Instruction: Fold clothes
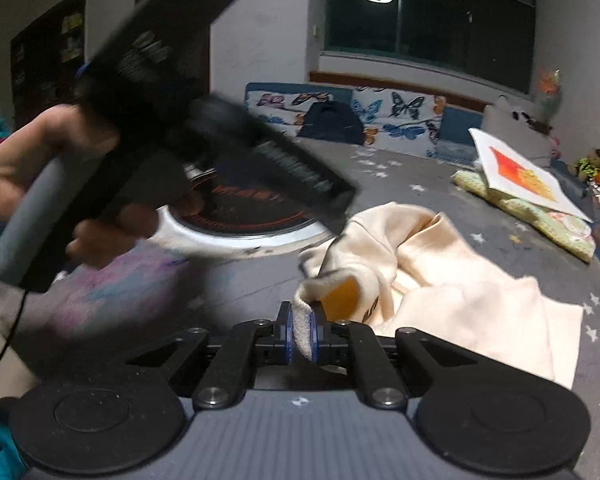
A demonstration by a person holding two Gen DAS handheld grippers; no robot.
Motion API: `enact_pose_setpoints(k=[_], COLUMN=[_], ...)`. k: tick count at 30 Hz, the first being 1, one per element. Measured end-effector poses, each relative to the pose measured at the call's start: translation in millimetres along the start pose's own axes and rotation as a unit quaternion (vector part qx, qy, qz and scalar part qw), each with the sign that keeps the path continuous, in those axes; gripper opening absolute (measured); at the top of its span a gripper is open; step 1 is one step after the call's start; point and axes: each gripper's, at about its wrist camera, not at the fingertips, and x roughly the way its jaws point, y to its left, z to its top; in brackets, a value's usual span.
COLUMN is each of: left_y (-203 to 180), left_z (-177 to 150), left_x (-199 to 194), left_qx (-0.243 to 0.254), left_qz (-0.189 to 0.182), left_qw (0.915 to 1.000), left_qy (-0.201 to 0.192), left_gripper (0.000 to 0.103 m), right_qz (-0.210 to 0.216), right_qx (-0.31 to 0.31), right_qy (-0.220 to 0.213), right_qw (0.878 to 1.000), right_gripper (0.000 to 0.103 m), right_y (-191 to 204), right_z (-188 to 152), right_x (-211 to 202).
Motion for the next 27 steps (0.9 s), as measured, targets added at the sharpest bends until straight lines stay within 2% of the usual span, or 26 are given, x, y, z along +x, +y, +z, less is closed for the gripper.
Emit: enact_pose_setpoints(k=[4,7,11,12,13,15,18,23,27], left_y=[-14.8,-23.6,-25.6,-25.3,-24.5,-22.6,-15.0,5.6,18.7], left_z=[5.1,5.7,1.0,-0.7,-2.8,-7.0,-13.0,-18.7,-25.9], left_x=[3.0,10.3,21.1,23.6,25.9,30.2,27.9,16.3,6.0], left_qx=[0.031,0.053,0.067,0.069,0.069,0.07,0.064,0.038,0.028], left_qz=[-0.011,-0.02,-0.034,-0.038,-0.041,-0.048,-0.045,-0.027,-0.017], left_qw=[0.9994,0.9984,0.9972,0.9969,0.9967,0.9962,0.9968,0.9989,0.9994], left_qy=[-0.013,-0.009,0.006,0.009,0.014,0.022,0.019,0.005,-0.003], left_gripper=[0.101,0.09,0.067,0.054,0.048,0.024,0.012,0.008,0.008], right_qz=[0.023,0.04,0.066,0.072,0.079,0.087,0.092,0.094,0.082], right_qx=[-0.01,-0.016,-0.022,-0.024,-0.026,-0.029,-0.024,0.014,0.049], right_qy=[0.002,0.003,0.002,0.001,-0.001,-0.004,-0.004,-0.008,-0.032], right_qw=[1.0,0.999,0.998,0.997,0.997,0.996,0.996,0.995,0.995], right_gripper=[0.007,0.007,0.007,0.007,0.007,0.007,0.008,0.013,0.025], right_y=[11.7,19.9,28.6,30.7,32.9,36.8,36.8,22.5,0.3], right_z=[-6.3,-8.3,-10.0,-10.3,-10.0,-9.8,-9.4,-5.9,2.7], right_x=[-5.2,-7.7,-12.0,-13.6,-14.7,-17.1,-18.6,-24.2,-36.1])
